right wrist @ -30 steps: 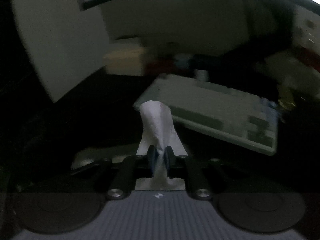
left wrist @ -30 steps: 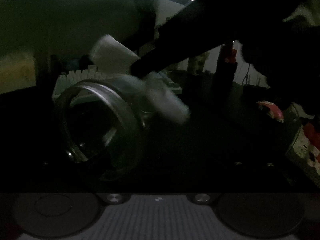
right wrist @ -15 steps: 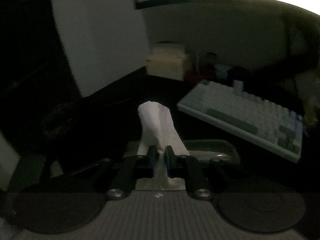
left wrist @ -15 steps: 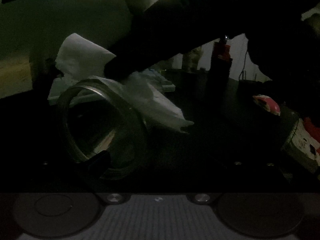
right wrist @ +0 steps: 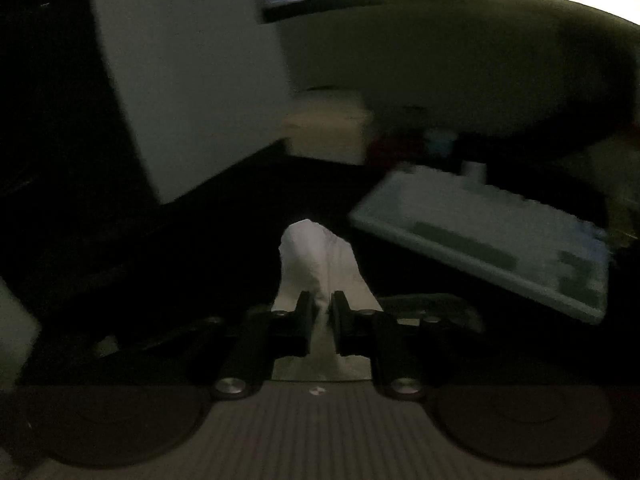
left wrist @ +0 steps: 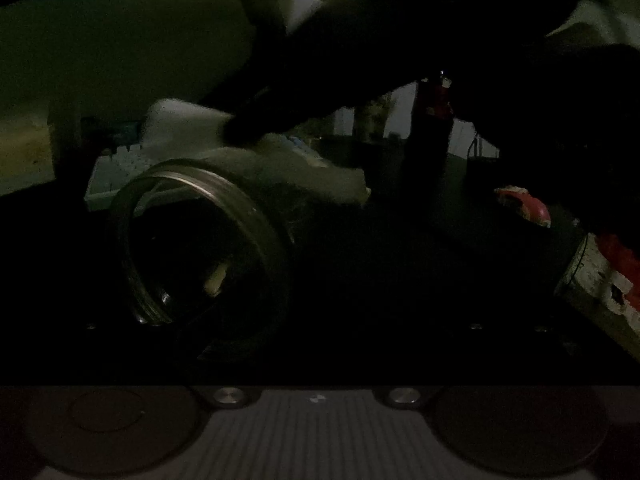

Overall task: Clean container
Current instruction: 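Scrub the jar's inner wall with the tissue in the right gripper while the left holds the jar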

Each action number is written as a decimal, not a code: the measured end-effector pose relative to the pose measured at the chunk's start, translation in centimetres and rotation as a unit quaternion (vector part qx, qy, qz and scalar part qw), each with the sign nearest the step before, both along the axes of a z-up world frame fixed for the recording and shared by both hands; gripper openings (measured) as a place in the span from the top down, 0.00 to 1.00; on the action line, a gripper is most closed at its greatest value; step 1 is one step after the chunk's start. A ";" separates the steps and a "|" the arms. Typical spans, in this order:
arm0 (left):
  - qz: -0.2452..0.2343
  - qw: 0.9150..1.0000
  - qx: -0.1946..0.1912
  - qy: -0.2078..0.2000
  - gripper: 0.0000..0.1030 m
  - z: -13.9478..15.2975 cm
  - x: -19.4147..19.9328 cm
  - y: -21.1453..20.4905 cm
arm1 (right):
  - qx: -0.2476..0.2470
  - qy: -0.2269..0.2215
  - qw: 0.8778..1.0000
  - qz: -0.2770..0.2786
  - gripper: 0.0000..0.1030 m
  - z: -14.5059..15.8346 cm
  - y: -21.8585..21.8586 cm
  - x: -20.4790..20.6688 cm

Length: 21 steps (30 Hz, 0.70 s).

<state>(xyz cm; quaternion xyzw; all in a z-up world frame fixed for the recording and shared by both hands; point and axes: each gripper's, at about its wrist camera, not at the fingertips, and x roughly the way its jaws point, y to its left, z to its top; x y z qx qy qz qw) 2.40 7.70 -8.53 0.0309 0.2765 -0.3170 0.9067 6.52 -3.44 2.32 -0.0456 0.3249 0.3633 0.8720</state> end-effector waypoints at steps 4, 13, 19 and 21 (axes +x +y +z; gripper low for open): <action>-0.001 1.000 -0.001 0.001 0.00 -0.1 0.1 0.3 | 0.006 0.012 1.000 -0.004 0.88 0.0 -0.4 0.4; -0.004 1.000 -0.003 0.003 0.00 -0.3 0.5 0.6 | 0.010 0.017 0.994 -0.108 0.88 -1.0 -4.2 4.4; -0.005 1.000 -0.003 0.002 0.00 -0.2 0.8 0.5 | 0.006 0.011 0.997 -0.080 0.88 -0.6 -2.5 3.2; -0.003 1.000 -0.003 0.003 0.00 -0.2 1.1 0.3 | 0.012 0.014 0.998 -0.054 0.88 -0.5 -1.7 2.5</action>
